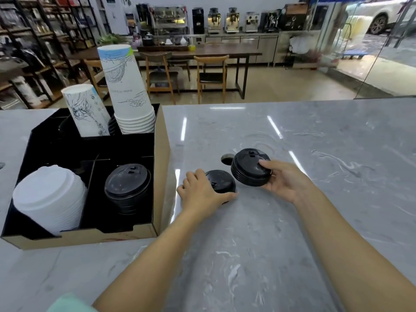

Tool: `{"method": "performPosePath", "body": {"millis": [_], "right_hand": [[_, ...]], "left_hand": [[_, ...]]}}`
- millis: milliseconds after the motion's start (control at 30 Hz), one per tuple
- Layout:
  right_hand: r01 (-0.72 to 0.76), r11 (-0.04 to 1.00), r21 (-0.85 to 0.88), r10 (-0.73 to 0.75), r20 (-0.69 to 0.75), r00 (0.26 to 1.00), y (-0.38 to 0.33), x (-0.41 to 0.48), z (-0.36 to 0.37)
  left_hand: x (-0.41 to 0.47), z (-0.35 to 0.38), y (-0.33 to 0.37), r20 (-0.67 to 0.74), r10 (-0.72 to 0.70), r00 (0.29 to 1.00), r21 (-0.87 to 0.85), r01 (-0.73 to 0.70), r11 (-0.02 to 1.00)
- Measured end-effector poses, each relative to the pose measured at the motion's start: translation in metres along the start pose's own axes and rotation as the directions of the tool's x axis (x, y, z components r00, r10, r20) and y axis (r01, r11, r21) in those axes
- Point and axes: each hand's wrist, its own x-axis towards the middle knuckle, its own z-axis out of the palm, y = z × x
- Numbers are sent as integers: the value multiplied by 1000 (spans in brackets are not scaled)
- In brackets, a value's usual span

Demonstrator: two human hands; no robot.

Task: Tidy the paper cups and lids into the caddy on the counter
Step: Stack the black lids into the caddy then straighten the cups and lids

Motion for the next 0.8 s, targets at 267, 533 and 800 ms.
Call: {"method": "performPosePath", "body": {"millis": [267, 533, 800], "right_hand": [[73, 989, -131, -44, 209, 977, -2, -1, -23], [33, 988, -150, 37, 439, 898, 3, 0, -18], [55, 935, -351, 128, 476, 870, 12, 4, 5]], "left_hand": [[1, -43, -21, 649, 395, 650, -269, -290, 918], [-26, -39, -34, 510, 98, 855, -346, 99, 933], [-36, -5, -21, 150, 125, 981, -139, -104, 985]]}}
